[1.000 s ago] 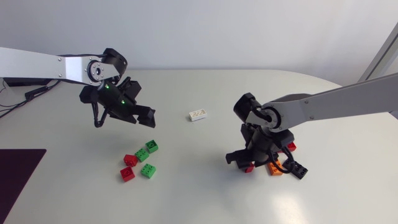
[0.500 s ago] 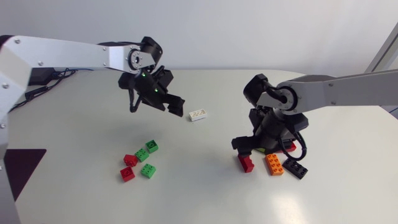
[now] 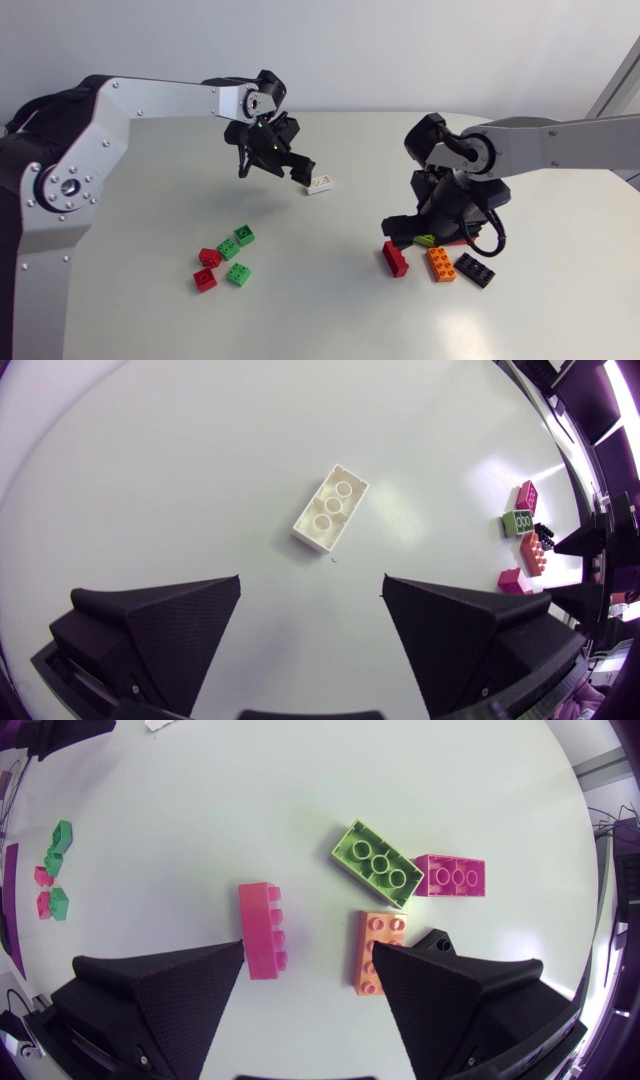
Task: Sort duplo bricks by size, large to the right and small to the left
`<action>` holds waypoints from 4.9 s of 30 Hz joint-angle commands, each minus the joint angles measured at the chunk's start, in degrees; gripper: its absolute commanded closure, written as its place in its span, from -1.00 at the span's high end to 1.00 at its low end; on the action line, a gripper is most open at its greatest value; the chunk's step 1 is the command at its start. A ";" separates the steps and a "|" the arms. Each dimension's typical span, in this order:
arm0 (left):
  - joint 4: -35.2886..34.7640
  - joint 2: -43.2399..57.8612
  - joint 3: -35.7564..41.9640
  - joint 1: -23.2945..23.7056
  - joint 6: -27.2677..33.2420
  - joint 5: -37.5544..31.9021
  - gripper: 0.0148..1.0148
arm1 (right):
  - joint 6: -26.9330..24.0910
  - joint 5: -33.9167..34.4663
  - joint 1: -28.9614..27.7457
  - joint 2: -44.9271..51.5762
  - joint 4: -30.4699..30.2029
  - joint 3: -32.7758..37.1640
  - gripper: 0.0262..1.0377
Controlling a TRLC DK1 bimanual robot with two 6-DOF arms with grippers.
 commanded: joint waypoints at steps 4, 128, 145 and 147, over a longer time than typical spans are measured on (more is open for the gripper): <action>-0.26 4.46 4.56 -1.97 0.90 1.35 0.95 | -0.79 -0.30 -0.84 -0.68 -0.78 -2.81 0.78; -9.31 8.50 15.46 -7.60 6.61 3.55 0.95 | -0.53 -1.97 0.74 -4.02 0.97 -7.56 0.78; -14.41 20.02 29.70 -6.72 6.52 3.55 0.95 | -1.32 -1.97 -0.40 -2.61 1.59 -7.73 0.78; -15.37 20.19 29.35 -6.90 6.87 3.46 0.95 | -1.41 -1.97 -0.40 -2.61 1.50 -7.64 0.78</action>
